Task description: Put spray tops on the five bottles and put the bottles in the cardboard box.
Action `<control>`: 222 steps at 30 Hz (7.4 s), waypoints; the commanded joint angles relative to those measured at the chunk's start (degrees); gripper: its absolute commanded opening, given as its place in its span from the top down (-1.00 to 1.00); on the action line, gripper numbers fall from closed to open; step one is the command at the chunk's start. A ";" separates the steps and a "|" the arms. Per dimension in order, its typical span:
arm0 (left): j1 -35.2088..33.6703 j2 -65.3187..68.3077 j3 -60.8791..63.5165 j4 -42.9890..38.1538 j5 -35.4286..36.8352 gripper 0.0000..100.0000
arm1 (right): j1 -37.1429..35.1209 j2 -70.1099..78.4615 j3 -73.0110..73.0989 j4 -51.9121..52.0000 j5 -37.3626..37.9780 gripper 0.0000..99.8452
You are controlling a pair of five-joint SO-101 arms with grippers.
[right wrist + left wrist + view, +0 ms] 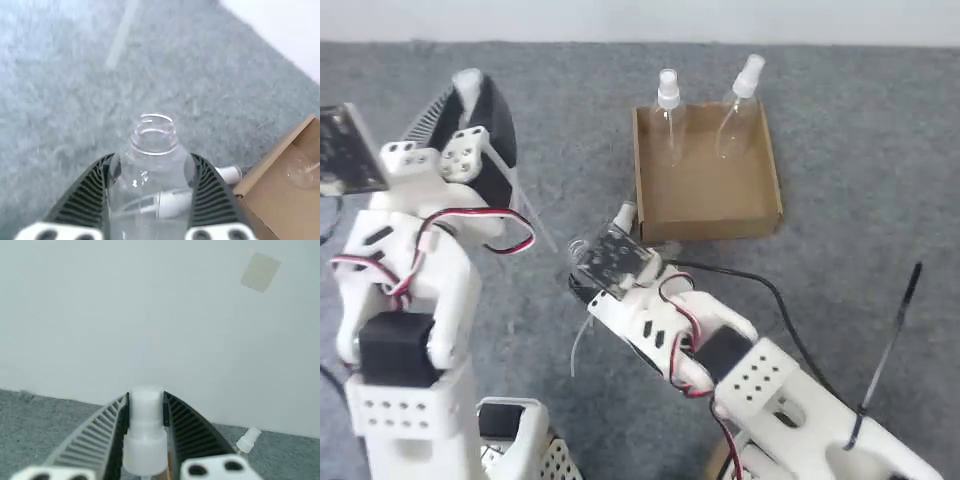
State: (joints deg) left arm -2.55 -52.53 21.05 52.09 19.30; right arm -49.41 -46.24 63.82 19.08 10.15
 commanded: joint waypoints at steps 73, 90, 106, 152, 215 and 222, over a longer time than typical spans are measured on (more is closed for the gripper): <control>10.11 -12.66 21.41 3.08 -8.00 0.69 | 7.69 -5.67 5.36 -7.52 -9.05 0.99; 9.23 3.87 16.31 3.08 -12.13 0.69 | 7.87 -5.67 5.80 -8.13 -8.97 0.99; 8.88 -11.87 26.77 2.64 -14.51 0.69 | 7.96 -5.67 5.80 -8.04 -8.88 0.99; 12.31 -1.93 23.69 4.13 -12.92 0.69 | 7.96 -5.85 5.80 -8.04 -9.14 0.99; 13.19 -31.38 51.91 -0.53 -20.22 0.40 | 17.63 3.74 -32.62 22.64 -10.20 0.99; -1.58 -31.30 52.00 -6.07 -20.13 0.78 | 25.71 16.75 -32.62 6.02 -8.88 0.99</control>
State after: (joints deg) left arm 1.41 -83.12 73.54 49.54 -0.40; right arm -27.25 -36.92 31.91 34.20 0.13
